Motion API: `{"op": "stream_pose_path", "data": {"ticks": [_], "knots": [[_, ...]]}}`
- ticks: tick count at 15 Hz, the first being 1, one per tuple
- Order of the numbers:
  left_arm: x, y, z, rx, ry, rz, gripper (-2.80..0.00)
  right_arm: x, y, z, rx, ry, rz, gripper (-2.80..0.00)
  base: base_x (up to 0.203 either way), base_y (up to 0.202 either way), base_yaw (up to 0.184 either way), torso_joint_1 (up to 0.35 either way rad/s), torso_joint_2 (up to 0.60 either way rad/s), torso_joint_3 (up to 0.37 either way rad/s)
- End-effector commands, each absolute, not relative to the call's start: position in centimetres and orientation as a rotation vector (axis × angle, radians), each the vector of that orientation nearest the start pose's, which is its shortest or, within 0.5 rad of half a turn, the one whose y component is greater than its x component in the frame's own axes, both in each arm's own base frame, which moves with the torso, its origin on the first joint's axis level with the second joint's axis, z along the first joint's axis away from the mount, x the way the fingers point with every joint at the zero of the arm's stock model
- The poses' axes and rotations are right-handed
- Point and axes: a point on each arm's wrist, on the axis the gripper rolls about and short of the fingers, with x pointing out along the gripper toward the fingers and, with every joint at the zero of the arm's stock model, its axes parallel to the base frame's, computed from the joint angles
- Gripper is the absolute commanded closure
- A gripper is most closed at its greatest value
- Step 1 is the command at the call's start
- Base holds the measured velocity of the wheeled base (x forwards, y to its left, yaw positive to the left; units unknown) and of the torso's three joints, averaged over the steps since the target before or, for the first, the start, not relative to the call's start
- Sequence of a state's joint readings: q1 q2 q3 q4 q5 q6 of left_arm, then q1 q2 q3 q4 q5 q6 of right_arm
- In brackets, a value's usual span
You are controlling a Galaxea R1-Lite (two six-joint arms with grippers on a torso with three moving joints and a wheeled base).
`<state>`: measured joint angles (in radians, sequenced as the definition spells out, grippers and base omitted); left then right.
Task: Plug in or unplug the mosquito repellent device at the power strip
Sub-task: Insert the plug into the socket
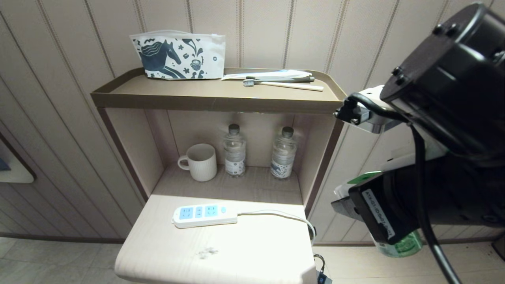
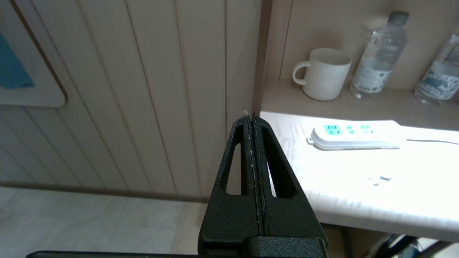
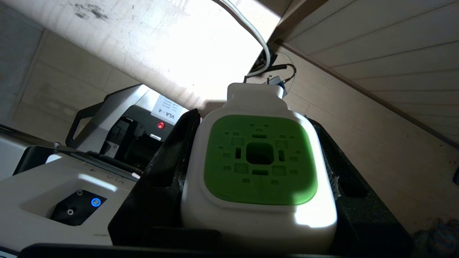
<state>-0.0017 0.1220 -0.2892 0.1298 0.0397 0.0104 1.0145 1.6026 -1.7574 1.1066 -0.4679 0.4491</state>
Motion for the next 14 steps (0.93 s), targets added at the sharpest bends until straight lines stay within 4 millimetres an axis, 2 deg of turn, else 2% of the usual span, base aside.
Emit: {"op": "stream_pose_path", "data": {"ticks": [1,3,4,6,8,10,12,14], "knots": [[0.0,0.1,18.4,0.008,0.144,0.026,0.0,13.2,19.2,32.3,-0.211,0.768,0.332,0.0,0.0,0.0,0.0,0.0,0.0,0.0],[5.5,0.0,20.6,-0.021,0.344,-0.001,0.0,13.3,19.0,33.0,-0.193,0.739,0.342,0.0,0.0,0.0,0.0,0.0,0.0,0.0],[8.7,-0.1,21.2,-0.039,0.442,-0.018,0.0,13.4,19.0,33.1,-0.191,0.735,0.341,0.0,0.0,0.0,0.0,0.0,0.0,0.0],[15.0,-1.1,20.7,-0.061,0.628,-0.072,0.0,14.2,18.5,33.4,-0.181,0.729,0.311,0.0,0.0,0.0,0.0,0.0,0.0,0.0],[20.4,-3.3,19.3,-0.072,0.779,-0.143,0.0,15.2,18.6,33.4,-0.169,0.733,0.29,0.0,0.0,0.0,0.0,0.0,0.0,0.0],[24.5,-6.0,17.8,-0.093,0.882,-0.192,0.0,15.6,18.7,33.6,-0.153,0.731,0.292,0.0,0.0,0.0,0.0,0.0,0.0,0.0],[27.9,-9.4,16.2,-0.133,0.952,-0.227,0.0,15.6,18.5,33.7,-0.146,0.729,0.288,0.0,0.0,0.0,0.0,0.0,0.0,0.0],[29.3,-13.8,14.9,-0.167,1.001,-0.278,0.0,15.7,18.7,33.6,-0.146,0.734,0.287,0.0,0.0,0.0,0.0,0.0,0.0,0.0]]}}
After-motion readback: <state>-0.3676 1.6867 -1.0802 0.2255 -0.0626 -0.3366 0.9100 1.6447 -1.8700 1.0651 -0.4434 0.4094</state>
